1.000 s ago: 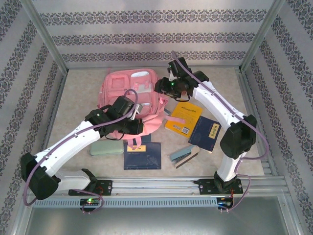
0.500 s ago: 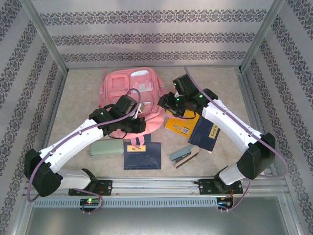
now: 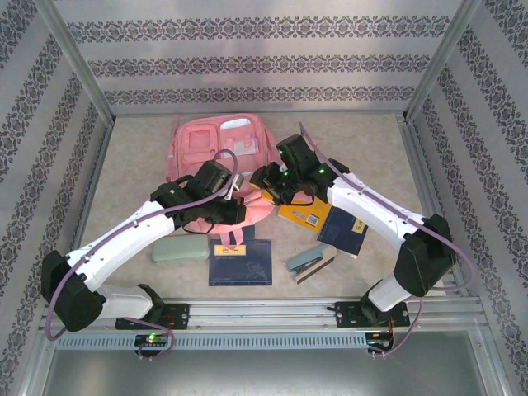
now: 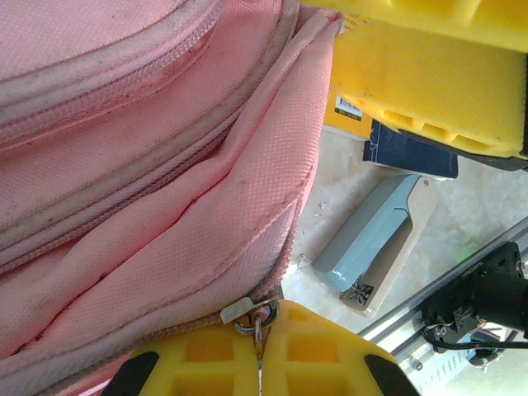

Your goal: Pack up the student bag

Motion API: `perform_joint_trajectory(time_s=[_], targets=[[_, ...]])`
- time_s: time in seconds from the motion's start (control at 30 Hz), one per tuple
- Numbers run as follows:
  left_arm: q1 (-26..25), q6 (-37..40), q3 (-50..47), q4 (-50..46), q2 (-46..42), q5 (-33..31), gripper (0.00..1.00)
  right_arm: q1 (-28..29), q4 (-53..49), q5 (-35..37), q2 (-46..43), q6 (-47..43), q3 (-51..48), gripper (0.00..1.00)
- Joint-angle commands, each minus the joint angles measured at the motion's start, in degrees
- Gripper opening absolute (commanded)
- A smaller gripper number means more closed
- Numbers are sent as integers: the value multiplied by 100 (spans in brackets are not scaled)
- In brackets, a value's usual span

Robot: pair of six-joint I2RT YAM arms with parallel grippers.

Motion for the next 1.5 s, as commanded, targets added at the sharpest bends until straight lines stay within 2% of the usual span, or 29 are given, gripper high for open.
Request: perform_joint_trajectory(time_s=[0.0,0.23,0.67,1.1,1.2,1.33,1.4,1.47], targets=[[-46,4,-27,455,-142,-39,0,152,222,3,130,136,-1,49],[-46,39,-21,433,-121,-114,0,188,300,26,208,175,-126,47],[-46,156,-8,295,-82,-209,0,200,287,123,-323,375,-564,49],[-46,107,-38,459,-42,-10,0,272,954,-114,186,538,-344,48],[-46,118,-32,455,-68,-4,0,283,900,-12,285,486,-311,39],[-46,145,-44,423,-88,-26,0,287,448,612,176,242,-262,11],[-46,149,-62,413,-108,-50,0,245,384,787,81,202,-303,2],[-46,170,-96,380,-135,-99,0,168,367,810,11,187,-341,0]])
